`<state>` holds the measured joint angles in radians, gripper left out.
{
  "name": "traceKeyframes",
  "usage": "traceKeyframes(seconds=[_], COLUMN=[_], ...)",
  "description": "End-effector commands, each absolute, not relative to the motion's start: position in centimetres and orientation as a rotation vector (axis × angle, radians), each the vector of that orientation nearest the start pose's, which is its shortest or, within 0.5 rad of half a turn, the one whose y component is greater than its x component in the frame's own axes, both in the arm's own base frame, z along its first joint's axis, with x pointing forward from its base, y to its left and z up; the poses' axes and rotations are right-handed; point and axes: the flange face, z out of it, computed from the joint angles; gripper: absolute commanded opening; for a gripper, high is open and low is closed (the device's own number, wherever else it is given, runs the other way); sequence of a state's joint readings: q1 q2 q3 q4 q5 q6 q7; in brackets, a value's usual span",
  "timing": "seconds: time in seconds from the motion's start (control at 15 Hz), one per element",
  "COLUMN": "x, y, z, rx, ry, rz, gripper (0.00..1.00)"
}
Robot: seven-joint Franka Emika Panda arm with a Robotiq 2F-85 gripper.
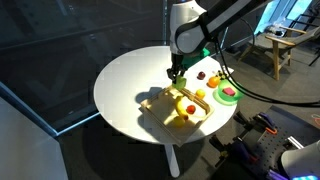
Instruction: Remove the light green block from the stack in the green bowl and move it into the wooden tray
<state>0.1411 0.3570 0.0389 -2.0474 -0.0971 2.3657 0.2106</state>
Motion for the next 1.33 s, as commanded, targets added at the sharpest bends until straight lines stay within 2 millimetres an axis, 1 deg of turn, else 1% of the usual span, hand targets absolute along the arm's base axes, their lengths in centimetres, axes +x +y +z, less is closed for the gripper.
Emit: traceKeyframes(seconds=[0.0, 0.27, 0.53, 0.8, 1.13, 1.2, 1.27], x=[58.0, 57.5, 57.2, 57.2, 57.3, 57.3, 57.3], y=[13.3, 16.3, 18.2, 19.0, 19.2, 19.2, 19.1], z=[24.5, 22.1, 20.1, 18.9, 17.4, 17.2, 17.0], rx=[-3.208, -3.199, -3.188, -3.170, -3.160, -3.159, -3.158], ry=[-0.150, -0.217, -0.268, -0.289, -0.291, -0.291, -0.287], rz=[0.013, 0.015, 0.023, -0.016, -0.024, -0.020, -0.013], gripper=[0.29, 0.29, 0.29, 0.29, 0.29, 0.66, 0.80])
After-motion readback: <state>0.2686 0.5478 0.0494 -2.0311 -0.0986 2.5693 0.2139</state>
